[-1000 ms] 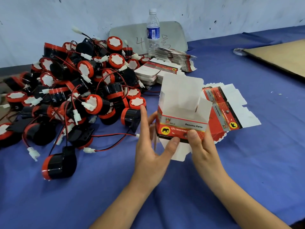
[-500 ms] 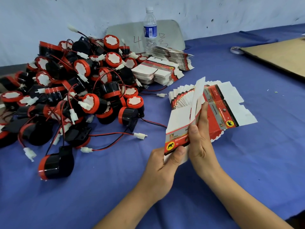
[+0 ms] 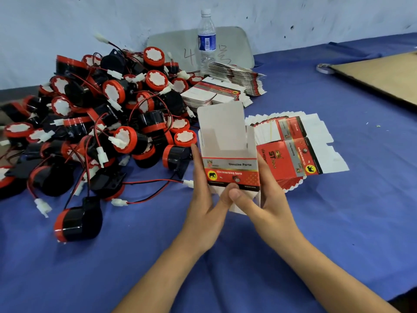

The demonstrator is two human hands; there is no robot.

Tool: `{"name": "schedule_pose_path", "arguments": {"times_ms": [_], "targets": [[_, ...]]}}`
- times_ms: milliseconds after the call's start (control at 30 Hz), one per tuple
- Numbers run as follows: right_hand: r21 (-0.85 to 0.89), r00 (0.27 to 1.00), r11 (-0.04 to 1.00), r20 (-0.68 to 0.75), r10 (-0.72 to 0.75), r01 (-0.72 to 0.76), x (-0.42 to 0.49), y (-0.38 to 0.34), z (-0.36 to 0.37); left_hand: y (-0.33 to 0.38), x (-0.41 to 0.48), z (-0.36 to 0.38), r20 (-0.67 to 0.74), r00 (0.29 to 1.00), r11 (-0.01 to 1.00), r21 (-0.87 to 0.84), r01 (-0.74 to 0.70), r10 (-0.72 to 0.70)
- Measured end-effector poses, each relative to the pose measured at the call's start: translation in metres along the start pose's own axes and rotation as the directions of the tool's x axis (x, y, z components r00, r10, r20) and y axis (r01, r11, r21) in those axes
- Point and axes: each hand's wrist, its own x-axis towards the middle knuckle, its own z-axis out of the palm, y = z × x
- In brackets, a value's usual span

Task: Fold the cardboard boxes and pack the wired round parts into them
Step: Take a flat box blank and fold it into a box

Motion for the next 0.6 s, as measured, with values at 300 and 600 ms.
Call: {"name": "schedule_pose_path", "arguments": {"times_ms": [300,600], "targets": [[0.300,0.968,0.921,0.115,0.223,-0.248,-0.004,-0.007,-0.006,-0.008,0.008,-0.008,-0.117,0.989,0.982,-0.175,0.074,-0.095],[0.507,0.951,0.811,0.058,0.305,-0.291,0.002,-0.010,-0.013,-0.011,0.016,-0.027,-0.238,0.961,0.953,-0.296,0.067,-0.141]]}}
